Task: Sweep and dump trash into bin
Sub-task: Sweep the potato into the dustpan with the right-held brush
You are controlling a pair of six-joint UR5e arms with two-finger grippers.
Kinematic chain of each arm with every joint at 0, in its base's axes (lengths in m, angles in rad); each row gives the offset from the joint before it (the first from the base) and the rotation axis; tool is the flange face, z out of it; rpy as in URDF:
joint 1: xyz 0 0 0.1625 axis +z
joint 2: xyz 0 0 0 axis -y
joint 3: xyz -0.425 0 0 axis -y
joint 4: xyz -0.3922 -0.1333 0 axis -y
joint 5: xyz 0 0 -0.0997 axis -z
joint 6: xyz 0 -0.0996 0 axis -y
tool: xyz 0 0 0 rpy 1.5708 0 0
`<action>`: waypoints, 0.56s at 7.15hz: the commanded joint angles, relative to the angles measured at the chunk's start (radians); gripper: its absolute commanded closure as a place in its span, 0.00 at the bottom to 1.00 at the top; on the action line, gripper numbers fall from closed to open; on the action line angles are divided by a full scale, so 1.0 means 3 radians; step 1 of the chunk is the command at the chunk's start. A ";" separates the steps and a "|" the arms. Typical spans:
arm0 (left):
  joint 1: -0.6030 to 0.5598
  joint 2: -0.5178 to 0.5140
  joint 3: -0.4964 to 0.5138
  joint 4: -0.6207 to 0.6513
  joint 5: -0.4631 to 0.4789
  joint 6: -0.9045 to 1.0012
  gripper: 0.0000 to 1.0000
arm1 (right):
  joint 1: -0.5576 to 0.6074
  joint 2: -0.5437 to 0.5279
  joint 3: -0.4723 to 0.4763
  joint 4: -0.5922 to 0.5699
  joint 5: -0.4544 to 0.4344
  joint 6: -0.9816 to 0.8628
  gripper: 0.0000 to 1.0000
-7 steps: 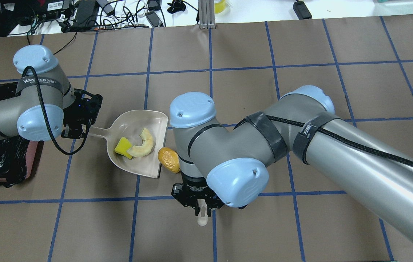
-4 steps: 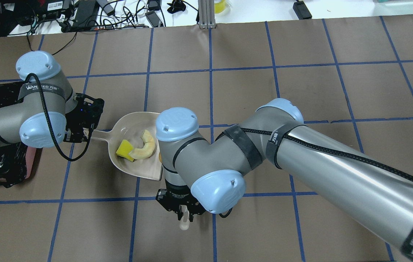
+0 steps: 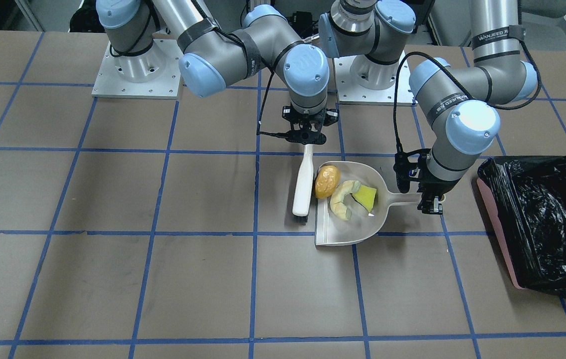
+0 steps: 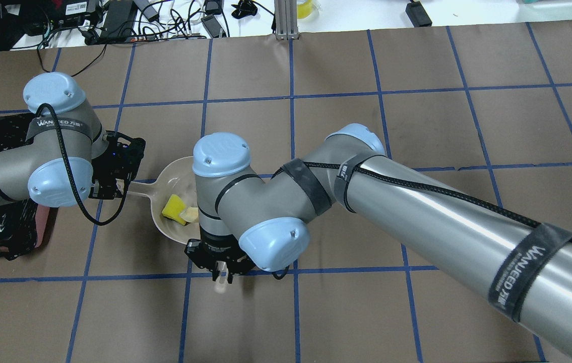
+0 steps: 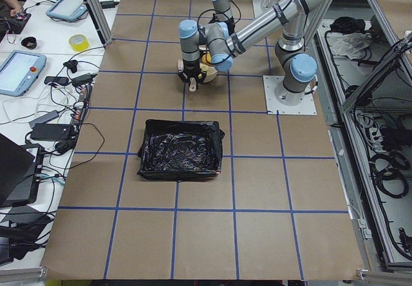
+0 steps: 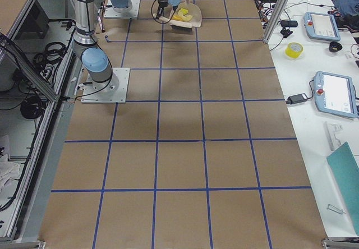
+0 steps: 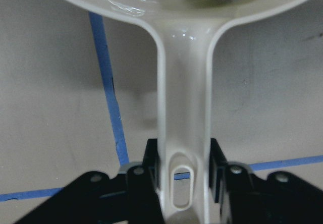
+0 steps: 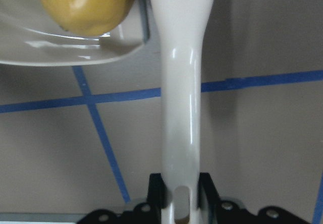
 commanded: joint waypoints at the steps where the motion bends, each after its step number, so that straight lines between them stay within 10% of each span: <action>1: -0.0001 0.0004 -0.0003 0.0000 -0.0002 -0.0015 0.95 | 0.0002 0.0194 -0.0380 0.0016 0.0115 0.0011 1.00; 4: 0.0004 -0.0001 -0.0003 0.0000 -0.0007 -0.0015 0.95 | -0.0008 0.0133 -0.0381 0.0174 -0.0250 -0.0034 1.00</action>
